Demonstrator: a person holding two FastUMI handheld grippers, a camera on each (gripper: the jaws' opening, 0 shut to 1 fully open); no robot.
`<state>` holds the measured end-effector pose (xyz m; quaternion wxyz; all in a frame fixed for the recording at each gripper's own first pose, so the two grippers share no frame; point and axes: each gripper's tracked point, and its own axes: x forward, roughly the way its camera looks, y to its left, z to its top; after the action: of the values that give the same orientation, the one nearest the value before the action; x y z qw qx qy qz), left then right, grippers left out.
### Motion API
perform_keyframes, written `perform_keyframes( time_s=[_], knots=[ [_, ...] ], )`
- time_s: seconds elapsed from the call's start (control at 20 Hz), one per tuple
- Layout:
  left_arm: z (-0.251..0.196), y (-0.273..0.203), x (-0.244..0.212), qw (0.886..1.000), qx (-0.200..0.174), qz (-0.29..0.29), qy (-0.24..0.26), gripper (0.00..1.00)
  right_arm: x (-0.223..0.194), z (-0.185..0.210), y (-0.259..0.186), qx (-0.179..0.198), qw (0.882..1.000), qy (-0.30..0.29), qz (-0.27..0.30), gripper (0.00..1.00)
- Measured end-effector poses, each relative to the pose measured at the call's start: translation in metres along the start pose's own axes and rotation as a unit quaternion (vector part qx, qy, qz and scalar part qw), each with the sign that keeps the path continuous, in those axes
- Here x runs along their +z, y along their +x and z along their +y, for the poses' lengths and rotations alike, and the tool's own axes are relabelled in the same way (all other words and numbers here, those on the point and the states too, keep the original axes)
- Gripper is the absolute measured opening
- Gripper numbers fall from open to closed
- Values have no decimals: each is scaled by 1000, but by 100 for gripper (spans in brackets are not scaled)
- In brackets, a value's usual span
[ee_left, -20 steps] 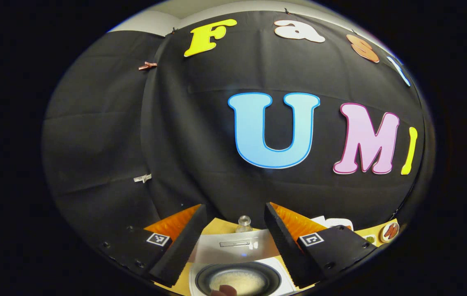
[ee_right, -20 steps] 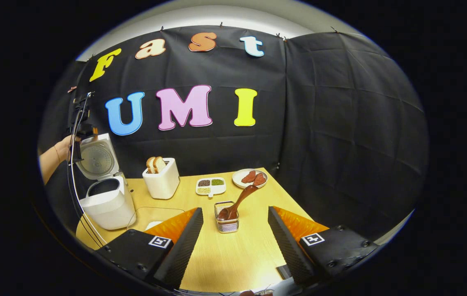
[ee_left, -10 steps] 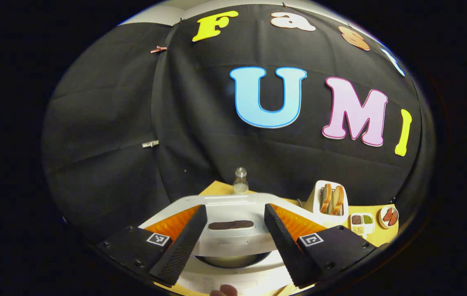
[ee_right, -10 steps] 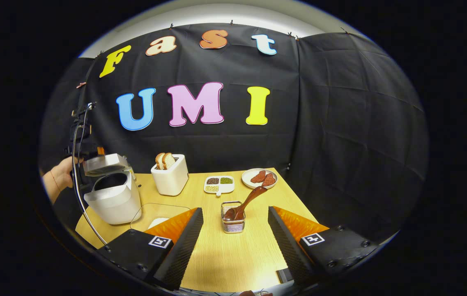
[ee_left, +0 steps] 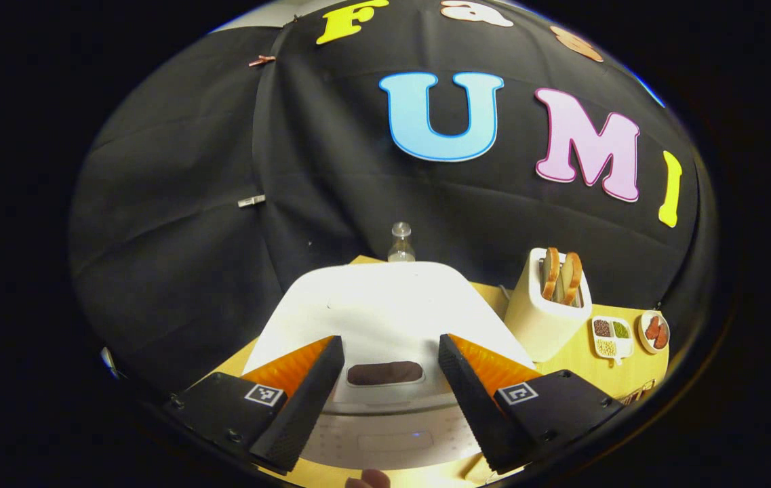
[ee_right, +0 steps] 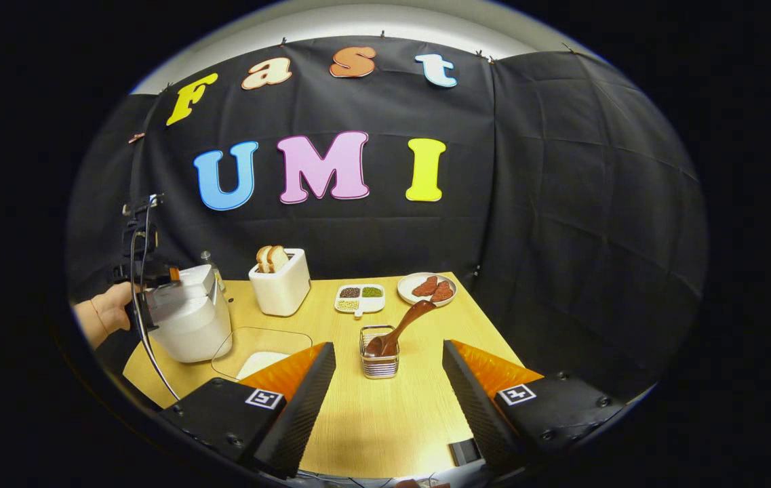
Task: Close the left gripper, press the button to open the rice cooker; take a wooden spoon from the chopstick holder with the right hand, scoop a spoonful of rice and pour it into the rice cooker, then put the wooden spoon back into the chopstick holder.
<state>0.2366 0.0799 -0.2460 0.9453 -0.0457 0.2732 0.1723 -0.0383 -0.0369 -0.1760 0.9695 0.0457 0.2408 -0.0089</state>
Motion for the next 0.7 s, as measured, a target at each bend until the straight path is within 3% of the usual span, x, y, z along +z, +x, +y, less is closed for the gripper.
perform_keyframes(
  time_s=[0.7],
  knots=[
    [2,5,-23,1000,6,-16,7,100,0,-10,-12,4,1000,-3,-3,99]
  ],
)
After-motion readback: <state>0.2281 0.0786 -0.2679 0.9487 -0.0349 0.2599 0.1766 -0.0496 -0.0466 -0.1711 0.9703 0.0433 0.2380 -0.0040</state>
